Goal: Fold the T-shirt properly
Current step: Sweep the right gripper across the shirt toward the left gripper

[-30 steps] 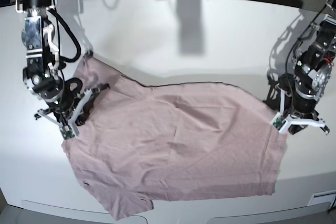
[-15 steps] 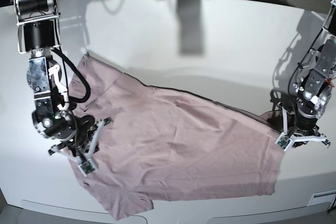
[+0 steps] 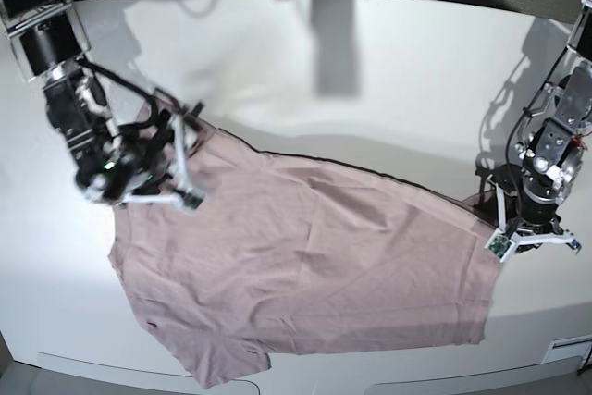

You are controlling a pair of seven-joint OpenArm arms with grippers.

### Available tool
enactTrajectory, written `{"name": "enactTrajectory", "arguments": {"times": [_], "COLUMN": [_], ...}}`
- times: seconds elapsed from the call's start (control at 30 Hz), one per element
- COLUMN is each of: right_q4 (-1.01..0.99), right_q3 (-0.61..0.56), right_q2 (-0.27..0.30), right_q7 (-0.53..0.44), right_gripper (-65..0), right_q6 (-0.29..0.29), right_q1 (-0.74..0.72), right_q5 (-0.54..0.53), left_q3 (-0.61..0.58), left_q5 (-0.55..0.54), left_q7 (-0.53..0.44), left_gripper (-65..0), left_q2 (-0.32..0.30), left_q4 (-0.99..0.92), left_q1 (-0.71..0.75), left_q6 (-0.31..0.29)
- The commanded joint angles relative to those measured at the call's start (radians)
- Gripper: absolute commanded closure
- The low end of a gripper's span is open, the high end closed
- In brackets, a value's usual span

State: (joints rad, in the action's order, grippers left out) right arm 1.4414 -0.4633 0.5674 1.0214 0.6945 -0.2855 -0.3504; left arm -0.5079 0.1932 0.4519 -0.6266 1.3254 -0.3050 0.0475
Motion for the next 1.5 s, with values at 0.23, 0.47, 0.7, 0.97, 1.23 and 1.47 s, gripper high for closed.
{"name": "enactTrajectory", "arguments": {"times": [0.23, 0.47, 0.7, 0.97, 1.23, 1.47], "right_q4": [0.016, 0.074, 0.197, 0.148, 0.132, 0.059], "right_q3": [-0.21, -0.211, -0.211, -0.211, -0.211, -0.211], "right_q2": [-0.026, -0.044, -0.044, -0.044, -0.103, -0.149], "right_q7": [-0.033, -0.003, 0.101, -0.063, -0.078, -0.051], "right_gripper": [-37.9, -37.9, -37.9, -37.7, -37.7, -37.7], "right_q6": [0.004, 0.004, 0.004, 0.004, 0.004, 0.004], "right_q1": [-0.035, -0.035, -0.035, -0.032, -0.032, -0.033], "right_q5": [0.114, 0.057, -0.113, 0.072, 0.069, 0.195], "left_q3": [0.01, 0.01, 0.01, 0.01, 0.01, 0.01], "left_q5": [0.014, 0.014, 0.014, 0.014, 0.014, 0.014], "left_q7": [-0.007, -0.008, -0.003, 0.003, 0.003, 0.003], "left_gripper": [0.0, 0.0, 0.0, 0.0, 0.0, 0.0], "left_q2": [-0.016, -0.016, -0.016, -0.016, -0.016, -0.016], "left_q4": [0.011, 0.011, 0.011, 0.011, 0.011, 0.011], "left_q1": [-0.024, -0.024, -0.024, -0.024, -0.024, -0.024], "left_q6": [0.015, 0.015, 0.015, 0.015, 0.015, 0.015]}}
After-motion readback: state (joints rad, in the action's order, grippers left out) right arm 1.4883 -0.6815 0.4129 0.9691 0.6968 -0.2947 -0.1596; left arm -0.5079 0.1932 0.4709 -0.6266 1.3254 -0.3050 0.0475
